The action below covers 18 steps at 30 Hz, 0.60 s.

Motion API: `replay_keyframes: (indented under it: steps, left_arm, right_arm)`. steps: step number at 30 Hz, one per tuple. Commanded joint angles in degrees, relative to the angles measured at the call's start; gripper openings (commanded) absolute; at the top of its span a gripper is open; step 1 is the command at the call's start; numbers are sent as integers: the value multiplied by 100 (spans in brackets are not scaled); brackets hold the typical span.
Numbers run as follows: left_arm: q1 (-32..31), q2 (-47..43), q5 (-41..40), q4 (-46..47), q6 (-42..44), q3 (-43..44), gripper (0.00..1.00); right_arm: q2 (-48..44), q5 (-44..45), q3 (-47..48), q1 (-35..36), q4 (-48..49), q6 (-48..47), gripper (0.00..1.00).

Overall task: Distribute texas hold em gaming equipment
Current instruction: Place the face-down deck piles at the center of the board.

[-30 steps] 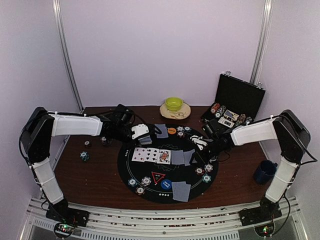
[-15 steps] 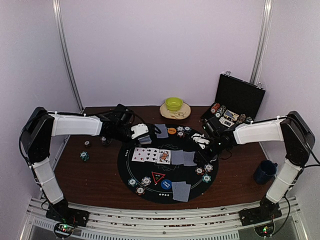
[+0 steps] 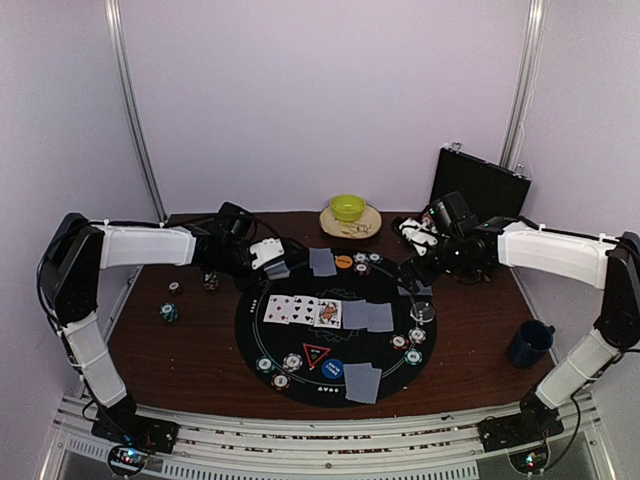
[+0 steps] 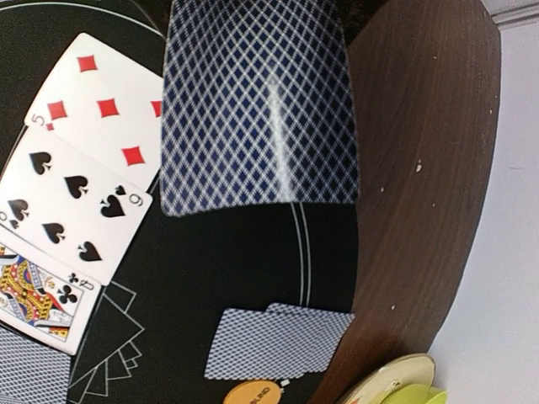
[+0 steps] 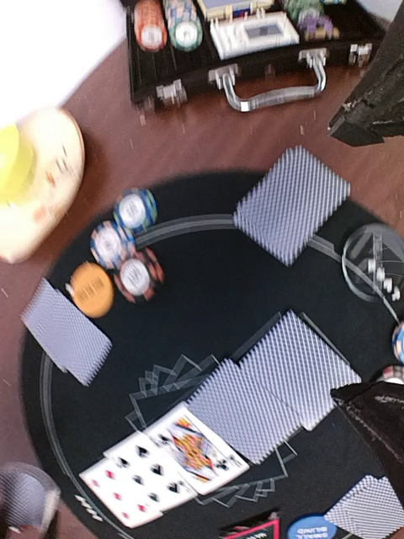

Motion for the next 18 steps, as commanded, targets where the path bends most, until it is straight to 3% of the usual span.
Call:
replay_keyframes:
  steps: [1, 9, 18]
  left_arm:
    - [366, -148, -191, 68, -292, 169, 8]
    - [543, -79, 16, 195, -89, 129, 10]
    - [681, 852, 195, -22, 128, 1112, 9]
  right_arm:
    - [-447, 502, 117, -333, 100, -49, 100]
    - [-945, 612, -403, -882, 581, -152, 100]
    - [-994, 378, -574, -1437, 654, -293, 100]
